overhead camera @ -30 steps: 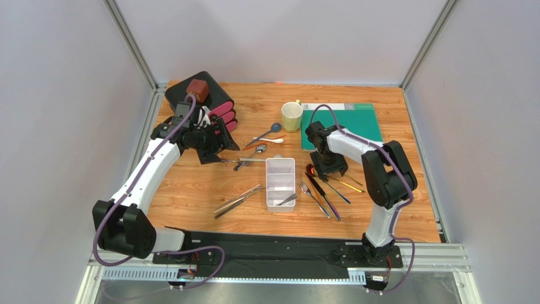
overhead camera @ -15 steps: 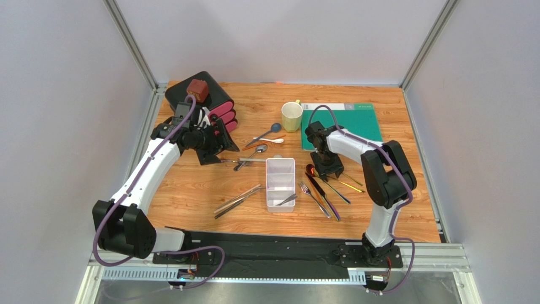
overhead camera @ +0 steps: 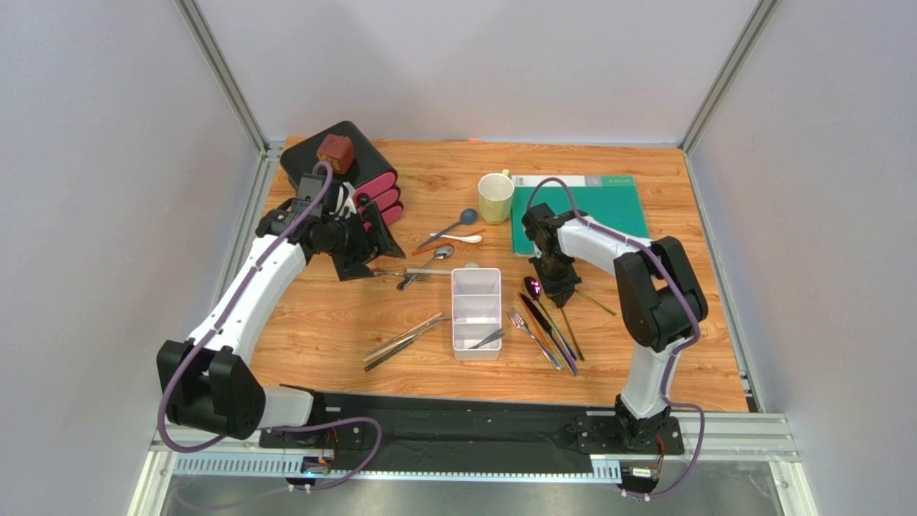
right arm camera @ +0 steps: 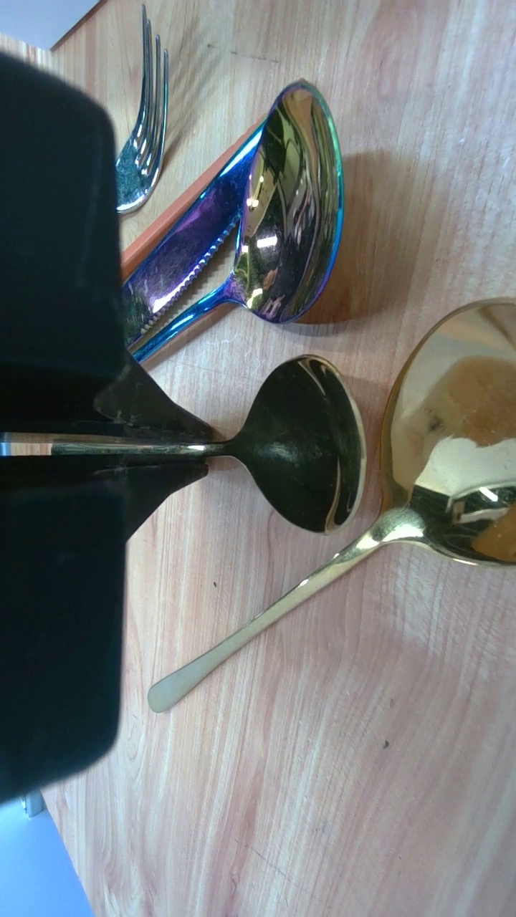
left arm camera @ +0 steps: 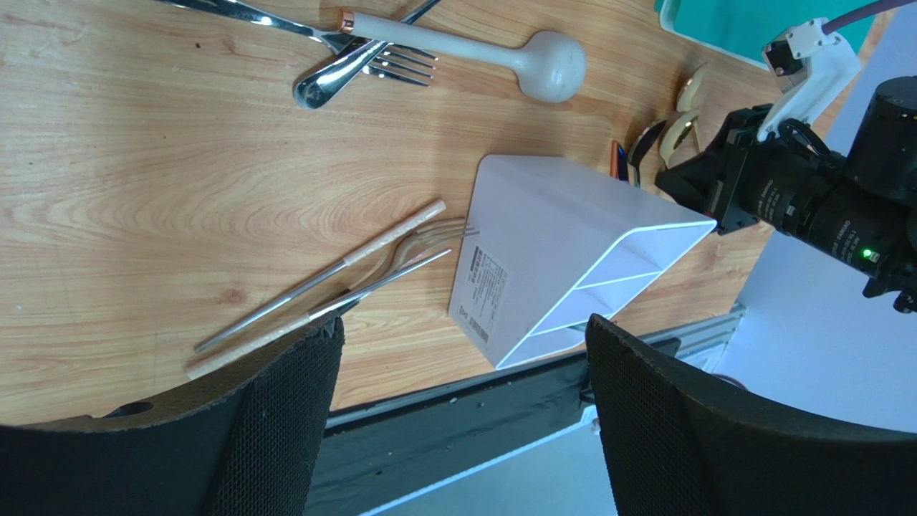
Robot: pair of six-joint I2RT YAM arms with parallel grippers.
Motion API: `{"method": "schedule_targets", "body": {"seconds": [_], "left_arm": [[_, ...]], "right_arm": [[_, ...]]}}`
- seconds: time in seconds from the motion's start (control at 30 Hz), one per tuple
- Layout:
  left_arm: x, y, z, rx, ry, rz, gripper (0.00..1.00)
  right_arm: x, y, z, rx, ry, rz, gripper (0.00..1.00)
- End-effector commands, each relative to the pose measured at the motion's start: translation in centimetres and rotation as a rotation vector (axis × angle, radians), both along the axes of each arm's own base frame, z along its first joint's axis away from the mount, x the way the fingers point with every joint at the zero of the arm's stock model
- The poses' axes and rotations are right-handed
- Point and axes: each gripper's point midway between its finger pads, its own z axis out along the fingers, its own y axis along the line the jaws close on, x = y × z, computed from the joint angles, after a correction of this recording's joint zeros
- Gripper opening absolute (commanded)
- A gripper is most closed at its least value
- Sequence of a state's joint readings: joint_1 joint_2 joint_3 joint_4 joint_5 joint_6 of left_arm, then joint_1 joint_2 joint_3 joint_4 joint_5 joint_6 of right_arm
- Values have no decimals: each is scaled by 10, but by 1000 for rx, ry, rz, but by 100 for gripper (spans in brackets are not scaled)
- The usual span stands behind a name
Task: Sort the eating utensils into containers
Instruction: Pick up the spoon from the center of the board.
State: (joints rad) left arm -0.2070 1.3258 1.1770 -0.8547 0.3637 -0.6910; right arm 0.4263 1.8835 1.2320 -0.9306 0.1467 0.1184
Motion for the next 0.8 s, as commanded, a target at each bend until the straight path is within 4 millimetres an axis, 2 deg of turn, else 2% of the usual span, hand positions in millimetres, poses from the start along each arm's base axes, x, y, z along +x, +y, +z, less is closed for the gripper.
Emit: {"method": "schedule_targets", "body": {"seconds": [0.0,0.1,0.23,0.57,0.67,0.7,0.77], "left_arm": [[1,3,11,3,-34,-2,88],[0,3,10,3,-30,-1,88],[0,1,9,-5,-24,-7,88],[0,-2,5,-22,-10,-21,87],[-1,-2,4,-19,-11,-19,87],[-1,-2,5,-19,-15,-18,87],[-1,-1,3,-16,-14,-15,87]], "right_arm": [[-8,-5,-18,-7,30,-31,0],[-9,-7,-8,-12,10,-42,0],[-7,-7,20,12,-64,-60,0],[-1,-5,65,42,-176,-69,0],[-2,4,87,69,-225,-52,0],[3,13,105,98,-274,-35,0],[5,20,126,113,-321,-19,0]]}}
